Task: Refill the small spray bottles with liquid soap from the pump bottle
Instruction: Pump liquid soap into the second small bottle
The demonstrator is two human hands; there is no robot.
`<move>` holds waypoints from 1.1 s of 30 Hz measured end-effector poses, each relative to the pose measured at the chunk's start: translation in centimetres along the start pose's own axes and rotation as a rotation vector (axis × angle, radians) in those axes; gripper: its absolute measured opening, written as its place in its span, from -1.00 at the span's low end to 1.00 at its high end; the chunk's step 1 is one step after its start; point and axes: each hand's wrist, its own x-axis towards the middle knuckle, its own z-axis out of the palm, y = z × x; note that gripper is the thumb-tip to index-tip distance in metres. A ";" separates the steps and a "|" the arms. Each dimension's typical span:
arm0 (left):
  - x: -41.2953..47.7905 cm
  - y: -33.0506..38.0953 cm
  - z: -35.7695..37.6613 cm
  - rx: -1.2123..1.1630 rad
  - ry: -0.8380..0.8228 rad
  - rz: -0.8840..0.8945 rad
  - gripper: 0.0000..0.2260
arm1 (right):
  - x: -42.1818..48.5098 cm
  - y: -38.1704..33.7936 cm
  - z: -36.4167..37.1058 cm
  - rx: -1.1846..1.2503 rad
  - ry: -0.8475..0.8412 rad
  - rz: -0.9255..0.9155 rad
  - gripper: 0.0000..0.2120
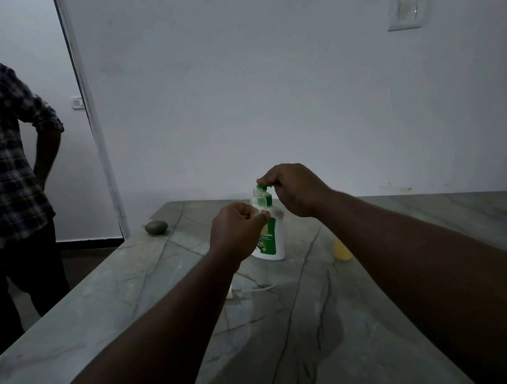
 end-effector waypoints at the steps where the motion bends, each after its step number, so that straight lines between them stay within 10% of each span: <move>1: 0.0 -0.1 0.1 0.004 -0.003 0.000 -0.81 | -0.1 0.0 0.2 0.007 0.000 0.005 -0.58; 33: 0.0 0.1 0.0 -0.019 0.003 -0.003 -0.85 | -0.5 0.0 -0.1 -0.019 -0.001 -0.018 -0.57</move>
